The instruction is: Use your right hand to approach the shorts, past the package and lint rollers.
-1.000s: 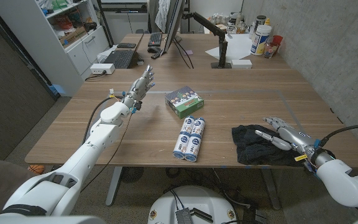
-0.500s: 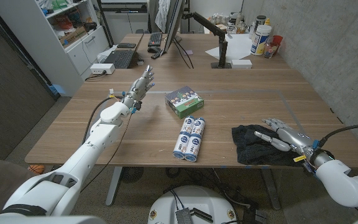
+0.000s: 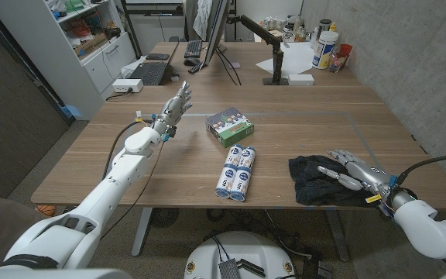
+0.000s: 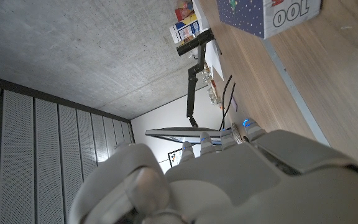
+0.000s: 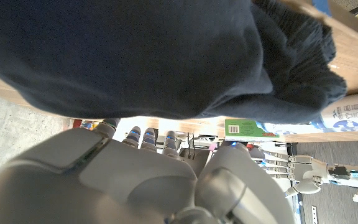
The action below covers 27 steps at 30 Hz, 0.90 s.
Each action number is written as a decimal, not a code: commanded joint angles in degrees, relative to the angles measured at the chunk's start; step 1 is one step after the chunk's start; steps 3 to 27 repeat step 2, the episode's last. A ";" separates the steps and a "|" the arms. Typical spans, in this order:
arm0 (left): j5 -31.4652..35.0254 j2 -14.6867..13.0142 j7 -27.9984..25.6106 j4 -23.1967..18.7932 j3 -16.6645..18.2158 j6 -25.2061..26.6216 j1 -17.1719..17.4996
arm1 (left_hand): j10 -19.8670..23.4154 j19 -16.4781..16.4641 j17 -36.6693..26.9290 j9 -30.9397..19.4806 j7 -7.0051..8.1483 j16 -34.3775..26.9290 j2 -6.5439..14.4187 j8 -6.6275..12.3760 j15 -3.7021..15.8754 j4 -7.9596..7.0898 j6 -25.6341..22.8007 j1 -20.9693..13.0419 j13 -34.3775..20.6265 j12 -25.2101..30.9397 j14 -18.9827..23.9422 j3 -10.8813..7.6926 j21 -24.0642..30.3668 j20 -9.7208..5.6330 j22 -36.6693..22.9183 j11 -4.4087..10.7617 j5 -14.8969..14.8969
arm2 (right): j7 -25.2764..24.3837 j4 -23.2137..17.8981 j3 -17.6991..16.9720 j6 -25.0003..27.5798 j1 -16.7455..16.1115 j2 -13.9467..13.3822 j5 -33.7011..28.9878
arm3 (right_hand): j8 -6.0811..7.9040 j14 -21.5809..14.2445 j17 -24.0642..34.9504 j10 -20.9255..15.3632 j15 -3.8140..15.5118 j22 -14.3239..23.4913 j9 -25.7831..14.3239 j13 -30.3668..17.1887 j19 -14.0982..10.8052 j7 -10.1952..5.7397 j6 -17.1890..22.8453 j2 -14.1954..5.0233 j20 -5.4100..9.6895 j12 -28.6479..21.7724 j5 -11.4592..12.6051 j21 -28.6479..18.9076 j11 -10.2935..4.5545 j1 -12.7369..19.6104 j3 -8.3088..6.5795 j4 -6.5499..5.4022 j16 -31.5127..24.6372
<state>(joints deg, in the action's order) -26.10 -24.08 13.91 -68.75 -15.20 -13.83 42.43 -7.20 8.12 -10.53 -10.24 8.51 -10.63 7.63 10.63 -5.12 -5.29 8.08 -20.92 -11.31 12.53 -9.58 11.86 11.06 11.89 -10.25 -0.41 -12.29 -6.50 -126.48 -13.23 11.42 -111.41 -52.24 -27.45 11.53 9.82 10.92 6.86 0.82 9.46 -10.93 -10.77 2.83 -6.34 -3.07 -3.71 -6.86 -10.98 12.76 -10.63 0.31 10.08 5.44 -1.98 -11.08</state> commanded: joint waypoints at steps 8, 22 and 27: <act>0.19 0.31 -0.54 0.05 -0.08 -0.53 0.00 | -0.04 0.28 -0.30 -0.12 -0.08 -0.36 -0.18 0.27 -0.21 -0.25 0.00 -0.36 -0.12 0.07 -3.69 -0.19 0.26 0.32 -0.20 0.21 0.02 | 0.28 0.64 -0.35 0.11 0.05 -0.43 0.12 | 0.11 4.68 0.21 0.19 -0.10 0.18 -0.18 -0.30 0.19 -0.07 0.40 -0.19 -0.17 -0.36 -0.12 0.07 -0.06 0.54 0.16 0.03 -0.26; 0.19 0.31 -0.54 0.05 -0.08 -0.53 0.00 | -0.04 0.28 -0.30 -0.12 -0.08 -0.36 -0.18 0.27 -0.21 -0.25 0.00 -0.36 -0.12 0.07 -3.69 -0.19 0.26 0.32 -0.20 0.21 0.02 | 0.28 0.64 -0.35 0.11 0.05 -0.43 0.12 | 0.11 4.68 0.21 0.19 -0.10 0.18 -0.18 -0.30 0.19 -0.07 0.40 -0.19 -0.17 -0.36 -0.12 0.07 -0.06 0.54 0.16 0.03 -0.26; 0.19 0.31 -0.54 0.05 -0.08 -0.53 0.00 | -0.04 0.28 -0.30 -0.12 -0.08 -0.36 -0.18 0.27 -0.21 -0.25 0.00 -0.36 -0.12 0.07 -3.69 -0.19 0.26 0.32 -0.20 0.21 0.02 | 0.28 0.64 -0.35 0.11 0.05 -0.43 0.12 | 0.11 4.68 0.21 0.19 -0.10 0.18 -0.18 -0.30 0.19 -0.07 0.40 -0.19 -0.17 -0.36 -0.12 0.07 -0.06 0.54 0.16 0.03 -0.26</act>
